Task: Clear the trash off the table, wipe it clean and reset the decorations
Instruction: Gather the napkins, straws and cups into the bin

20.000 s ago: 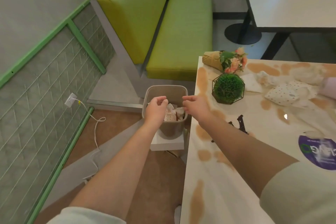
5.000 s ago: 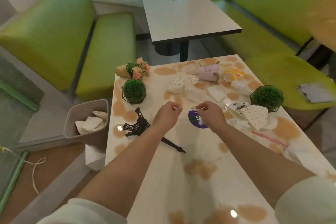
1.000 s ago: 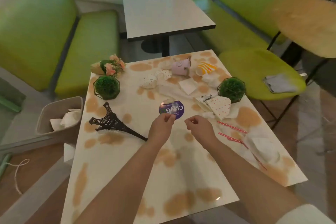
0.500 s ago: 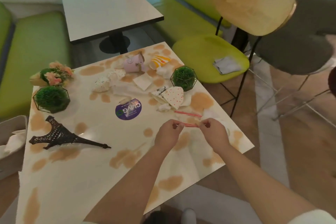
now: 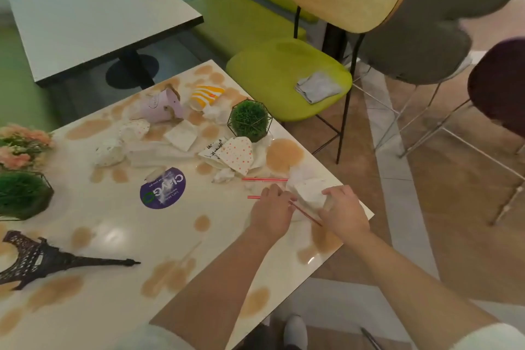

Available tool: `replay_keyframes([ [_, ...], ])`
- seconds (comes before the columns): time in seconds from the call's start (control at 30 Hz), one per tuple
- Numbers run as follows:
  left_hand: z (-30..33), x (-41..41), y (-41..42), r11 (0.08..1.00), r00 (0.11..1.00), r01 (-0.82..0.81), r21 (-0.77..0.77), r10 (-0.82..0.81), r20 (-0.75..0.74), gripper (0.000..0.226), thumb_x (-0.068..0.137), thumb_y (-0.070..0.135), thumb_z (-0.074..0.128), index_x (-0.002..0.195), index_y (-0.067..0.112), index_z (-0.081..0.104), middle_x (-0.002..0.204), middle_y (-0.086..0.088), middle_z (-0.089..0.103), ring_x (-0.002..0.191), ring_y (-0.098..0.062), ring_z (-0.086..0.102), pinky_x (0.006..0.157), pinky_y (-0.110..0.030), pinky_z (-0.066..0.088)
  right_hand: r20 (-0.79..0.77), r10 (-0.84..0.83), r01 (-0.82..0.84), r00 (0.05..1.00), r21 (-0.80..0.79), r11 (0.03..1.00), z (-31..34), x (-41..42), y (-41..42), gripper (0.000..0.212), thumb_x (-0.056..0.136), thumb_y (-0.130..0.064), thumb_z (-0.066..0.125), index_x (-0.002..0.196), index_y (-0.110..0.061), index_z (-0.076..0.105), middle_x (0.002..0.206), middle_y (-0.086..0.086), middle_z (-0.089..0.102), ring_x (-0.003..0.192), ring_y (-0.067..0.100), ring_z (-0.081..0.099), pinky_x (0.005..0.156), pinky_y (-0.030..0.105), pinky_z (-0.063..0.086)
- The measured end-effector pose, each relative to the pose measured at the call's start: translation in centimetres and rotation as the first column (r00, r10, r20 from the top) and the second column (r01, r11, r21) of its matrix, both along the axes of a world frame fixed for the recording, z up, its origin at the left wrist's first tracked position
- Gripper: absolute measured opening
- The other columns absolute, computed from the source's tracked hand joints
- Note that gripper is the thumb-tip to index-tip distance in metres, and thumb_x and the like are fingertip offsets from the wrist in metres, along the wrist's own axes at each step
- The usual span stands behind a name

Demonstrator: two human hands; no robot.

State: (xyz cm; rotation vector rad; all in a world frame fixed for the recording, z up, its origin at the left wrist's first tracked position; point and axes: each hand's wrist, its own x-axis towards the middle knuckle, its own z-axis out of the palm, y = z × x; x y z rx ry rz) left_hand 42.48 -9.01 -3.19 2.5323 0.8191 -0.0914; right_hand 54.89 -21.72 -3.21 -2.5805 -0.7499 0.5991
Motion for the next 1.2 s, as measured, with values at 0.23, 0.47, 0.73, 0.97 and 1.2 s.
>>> replay_keyframes([
  [0.23, -0.8, 1.7, 1.2, 0.963, 0.978, 0.182, 0.199, -0.156, -0.138, 0.029, 0.093, 0.036, 0.058, 0.121, 0.032, 0.055, 0.122, 0.000, 0.044, 0.118, -0.022, 0.040, 0.085, -0.034, 0.037, 0.050, 0.014, -0.015, 0.999, 0.025, 1.000, -1.4, 0.6, 0.9, 0.054, 0.077, -0.047, 0.073, 0.122, -0.022, 0.058, 0.123, -0.004, 0.052, 0.119, 0.017, 0.044, 0.099, 0.027, 0.040],
  [0.47, -1.1, 2.6, 1.3, 0.938, 0.968, 0.235, 0.254, -0.202, -0.152, 0.014, 0.094, 0.033, 0.057, 0.106, 0.029, 0.063, 0.119, 0.001, 0.046, 0.120, -0.023, 0.038, 0.087, -0.034, 0.034, -0.070, -0.134, 0.144, 0.989, 0.174, 0.974, -0.1, 0.6, 0.6, 0.038, 0.078, -0.029, 0.065, 0.114, -0.024, 0.055, 0.114, -0.009, 0.050, 0.110, 0.010, 0.047, 0.080, 0.031, 0.046],
  [0.73, -0.3, 0.0, 2.9, 0.990, 0.994, -0.103, 0.098, 0.106, -0.031, 0.013, 0.097, 0.028, 0.052, 0.109, 0.030, 0.056, 0.116, 0.008, 0.058, 0.110, -0.019, 0.054, 0.084, -0.033, 0.038, -0.368, -0.274, 0.438, 0.889, 0.504, 0.745, 3.9, -0.1, 2.5, 0.017, 0.086, -0.023, 0.060, 0.099, -0.019, 0.051, 0.104, 0.003, 0.057, 0.078, 0.011, 0.053, 0.061, 0.028, 0.043],
  [0.97, 2.0, -5.4, 4.9, 0.795, 0.798, -0.550, -0.256, 0.591, 0.122, 0.013, 0.095, 0.039, 0.056, 0.106, 0.032, 0.058, 0.091, 0.012, 0.060, 0.083, -0.013, 0.060, 0.074, -0.031, 0.045, -0.437, -0.030, 0.271, 0.899, 0.501, 0.822, 5.4, -4.5, 7.0, 0.013, 0.091, -0.026, 0.058, 0.094, -0.018, 0.049, 0.098, 0.011, 0.066, 0.080, 0.012, 0.059, 0.057, 0.025, 0.039],
  [1.2, 5.2, -14.5, 8.4, 0.579, 0.521, -0.644, -0.500, 0.811, 0.267, 0.010, 0.092, 0.025, 0.062, 0.101, 0.028, 0.059, 0.089, 0.005, 0.064, 0.081, -0.023, 0.067, 0.080, -0.047, 0.056, -0.440, 0.202, 0.054, 0.875, 0.503, 0.863, 6.5, -12.9, 13.5, 0.016, 0.086, -0.026, 0.062, 0.083, -0.017, 0.049, 0.095, 0.010, 0.061, 0.092, 0.027, 0.063, 0.070, 0.035, 0.047],
])
